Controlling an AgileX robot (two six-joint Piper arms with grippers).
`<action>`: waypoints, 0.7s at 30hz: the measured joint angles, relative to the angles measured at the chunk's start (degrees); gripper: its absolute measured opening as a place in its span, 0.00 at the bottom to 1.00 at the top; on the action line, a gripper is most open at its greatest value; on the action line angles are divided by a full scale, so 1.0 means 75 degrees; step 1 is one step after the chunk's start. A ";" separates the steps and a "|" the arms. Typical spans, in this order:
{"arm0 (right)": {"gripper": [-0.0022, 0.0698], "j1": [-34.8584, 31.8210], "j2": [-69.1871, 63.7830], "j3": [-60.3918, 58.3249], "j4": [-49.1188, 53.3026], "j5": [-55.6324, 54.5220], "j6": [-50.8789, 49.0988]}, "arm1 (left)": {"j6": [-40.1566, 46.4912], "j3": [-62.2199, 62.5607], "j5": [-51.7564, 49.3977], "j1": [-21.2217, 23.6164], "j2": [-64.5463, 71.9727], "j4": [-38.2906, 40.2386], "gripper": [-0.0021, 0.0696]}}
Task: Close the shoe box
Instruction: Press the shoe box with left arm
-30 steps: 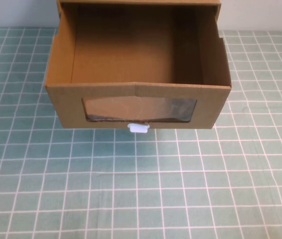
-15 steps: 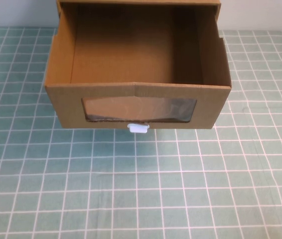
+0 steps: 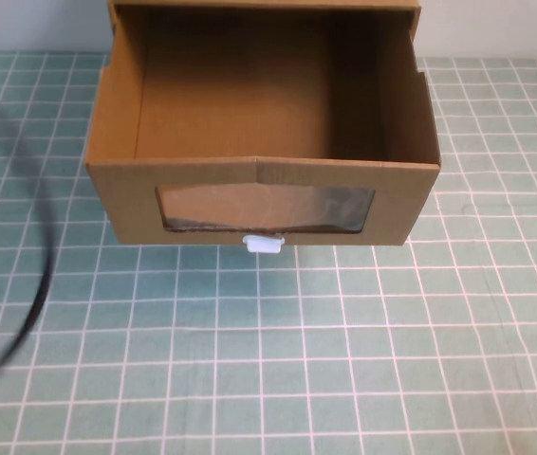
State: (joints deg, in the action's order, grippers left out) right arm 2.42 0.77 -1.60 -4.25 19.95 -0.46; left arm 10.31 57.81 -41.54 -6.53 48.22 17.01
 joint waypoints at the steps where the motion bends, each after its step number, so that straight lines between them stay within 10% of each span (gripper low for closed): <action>1: 0.01 0.0000 0.0000 0.0000 0.0000 0.0000 0.0000 | 0.0503 0.0441 -0.0125 0.0000 0.0438 0.0272 0.02; 21: 0.01 0.0000 0.0000 0.0000 0.0000 0.0000 0.0000 | 0.3995 0.6791 -0.0866 -0.0563 0.7196 0.3269 0.02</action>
State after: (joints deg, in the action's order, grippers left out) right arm 2.42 0.77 -1.60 -4.25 19.95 -0.46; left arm 40.27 108.74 -48.03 -10.75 102.20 41.53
